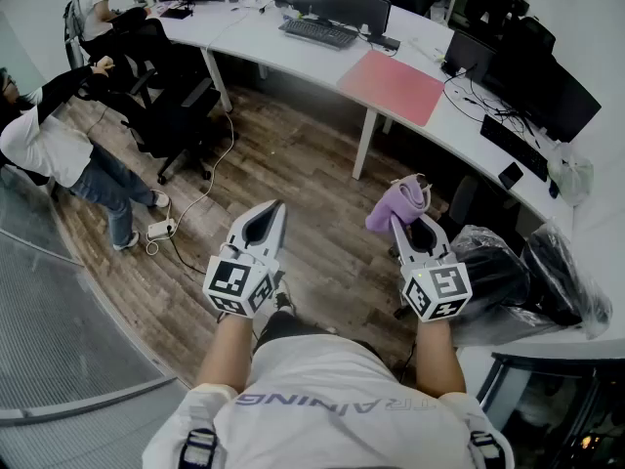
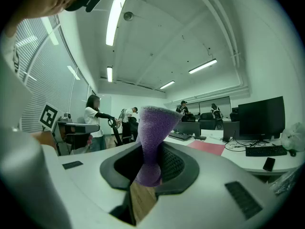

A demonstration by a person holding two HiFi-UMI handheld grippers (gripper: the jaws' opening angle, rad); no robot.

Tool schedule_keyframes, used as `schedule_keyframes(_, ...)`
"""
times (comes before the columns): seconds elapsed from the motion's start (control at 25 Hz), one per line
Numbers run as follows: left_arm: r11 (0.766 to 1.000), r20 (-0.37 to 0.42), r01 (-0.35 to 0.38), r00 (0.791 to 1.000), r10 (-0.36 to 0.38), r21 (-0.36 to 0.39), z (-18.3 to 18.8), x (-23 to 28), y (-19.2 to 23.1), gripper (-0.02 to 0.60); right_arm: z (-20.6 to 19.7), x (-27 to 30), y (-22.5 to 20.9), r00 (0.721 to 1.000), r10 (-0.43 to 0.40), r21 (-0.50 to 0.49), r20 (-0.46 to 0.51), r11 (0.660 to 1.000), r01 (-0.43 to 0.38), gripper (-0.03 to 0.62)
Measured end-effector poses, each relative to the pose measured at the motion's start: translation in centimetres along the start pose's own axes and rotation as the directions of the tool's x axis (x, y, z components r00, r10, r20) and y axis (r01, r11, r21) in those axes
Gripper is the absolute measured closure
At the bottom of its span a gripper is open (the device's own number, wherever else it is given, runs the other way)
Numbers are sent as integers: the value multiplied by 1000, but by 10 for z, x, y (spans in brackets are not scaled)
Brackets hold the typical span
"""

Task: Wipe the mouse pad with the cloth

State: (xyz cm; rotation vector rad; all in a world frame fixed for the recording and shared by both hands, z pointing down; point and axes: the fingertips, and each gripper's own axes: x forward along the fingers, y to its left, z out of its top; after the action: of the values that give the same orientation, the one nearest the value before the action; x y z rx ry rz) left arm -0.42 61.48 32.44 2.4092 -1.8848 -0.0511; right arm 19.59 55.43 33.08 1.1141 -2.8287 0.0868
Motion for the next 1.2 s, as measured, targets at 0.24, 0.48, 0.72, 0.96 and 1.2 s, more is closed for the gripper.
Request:
schedule_keyframes(0.24,1000,2,2,1000,-2,-3,-1,3,1,549,1,2,-1,1000,-7,-11,0,1000,7,491)
schedule_keyframes(0.48,1000,-1,4,1000,-4,-7,-4,5,1,549,-3,4,-3,1000,-8,-5,-2,1000,8,491)
schedule_keyframes(0.72,1000,-6,4,1000,-4,-10,-5,7,4,549,1,8,0,999,17,23,33,1000,-18,491)
schedule_keyframes(0.96,1000,-22,2,1000,-2,-2,-4,11,18,549,-1,22,-3,1000,13,64,27,998,-15,491)
schedule_keyframes(1.2,1000,-36,22,999,-23,-7,-9,29,34,549,-6,46,-12,1000,-1,74,10,997,0,490)
